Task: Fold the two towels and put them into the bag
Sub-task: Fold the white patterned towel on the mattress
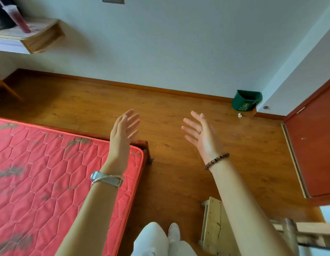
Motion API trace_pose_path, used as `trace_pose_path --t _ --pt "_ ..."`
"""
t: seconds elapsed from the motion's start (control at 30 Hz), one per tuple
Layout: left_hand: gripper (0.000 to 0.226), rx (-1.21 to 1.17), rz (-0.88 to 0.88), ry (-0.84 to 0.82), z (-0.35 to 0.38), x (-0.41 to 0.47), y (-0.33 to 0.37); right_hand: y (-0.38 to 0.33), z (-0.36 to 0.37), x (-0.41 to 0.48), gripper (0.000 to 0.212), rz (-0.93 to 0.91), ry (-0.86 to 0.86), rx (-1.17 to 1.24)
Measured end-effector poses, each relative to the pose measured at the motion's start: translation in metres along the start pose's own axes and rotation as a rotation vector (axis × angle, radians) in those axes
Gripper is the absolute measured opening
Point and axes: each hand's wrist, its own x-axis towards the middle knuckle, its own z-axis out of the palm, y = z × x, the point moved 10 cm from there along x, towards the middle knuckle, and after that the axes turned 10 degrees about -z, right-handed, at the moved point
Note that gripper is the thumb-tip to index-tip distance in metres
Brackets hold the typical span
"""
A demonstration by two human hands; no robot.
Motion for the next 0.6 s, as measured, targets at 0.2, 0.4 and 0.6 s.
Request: trace_pose_path --t 0.2,0.4,0.6 --pt "0.034 -0.038 0.006 0.013 0.02 0.052 0.007 -0.001 0.001 0.06 0.042 0.008 -0.022 0.001" --pt "0.038 -0.011 0.02 -0.01 0.039 0.124 0.021 -0.001 -0.005 0.135 0.044 0.014 0.001 0.004" --pt "0.049 -0.068 0.017 -0.001 0.045 0.214 0.041 -0.013 0.013 0.23 0.044 0.005 -0.021 -0.022"
